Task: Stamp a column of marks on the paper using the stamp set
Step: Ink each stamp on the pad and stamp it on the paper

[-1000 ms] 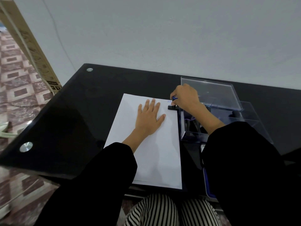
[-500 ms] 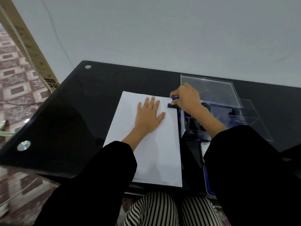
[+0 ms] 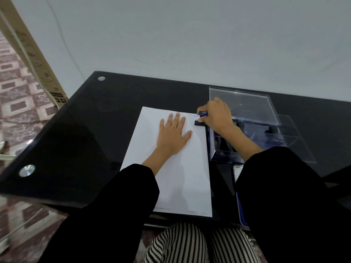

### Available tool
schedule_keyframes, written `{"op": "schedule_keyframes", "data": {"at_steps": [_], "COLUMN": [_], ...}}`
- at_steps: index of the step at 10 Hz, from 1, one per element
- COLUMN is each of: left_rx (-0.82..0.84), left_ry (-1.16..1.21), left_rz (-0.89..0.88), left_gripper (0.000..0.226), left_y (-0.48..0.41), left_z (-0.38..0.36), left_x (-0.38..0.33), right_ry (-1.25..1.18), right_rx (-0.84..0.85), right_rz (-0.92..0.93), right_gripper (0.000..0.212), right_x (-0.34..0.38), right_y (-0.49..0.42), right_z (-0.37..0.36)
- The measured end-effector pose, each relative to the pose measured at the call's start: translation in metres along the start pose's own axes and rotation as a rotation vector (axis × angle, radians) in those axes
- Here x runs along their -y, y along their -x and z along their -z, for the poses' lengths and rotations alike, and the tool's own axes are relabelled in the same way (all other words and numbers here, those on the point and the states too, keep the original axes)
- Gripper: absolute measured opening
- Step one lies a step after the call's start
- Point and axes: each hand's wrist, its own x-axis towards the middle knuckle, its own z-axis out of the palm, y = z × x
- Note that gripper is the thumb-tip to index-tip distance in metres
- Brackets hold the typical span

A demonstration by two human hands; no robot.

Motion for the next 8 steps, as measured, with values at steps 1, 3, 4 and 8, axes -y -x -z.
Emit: {"op": "schedule_keyframes", "data": {"at_steps": [1, 3, 4, 8], "left_rx": [0.0, 0.004, 0.007, -0.06], "left_ry": [0.004, 0.01, 0.012, 0.108], "left_rz": [0.003, 0.004, 0.004, 0.026], "left_gripper": [0.064, 0.064, 0.064, 0.061], "left_y": [0.0003, 0.0003, -0.0002, 0.0012], "left_z": [0.0005, 0.0002, -0.0001, -0.0014], "left_x": [-0.0008, -0.0004, -0.0006, -0.0008], "right_ry": [0.004, -0.025, -0.043, 0.016], "right_rx": [-0.03, -0.025, -0.024, -0.013], "right_rz": [0.004, -0.011, -0.03, -0.027], "right_gripper": [0.023, 0.023, 0.022, 0.019], "right_x": [0.0005, 0.0029, 0.0025, 0.0032], "right_y": [0.0042, 0.0034, 0.0029, 0.001], "right_z": [-0.0009, -0.0021, -0.0022, -0.0032]}}
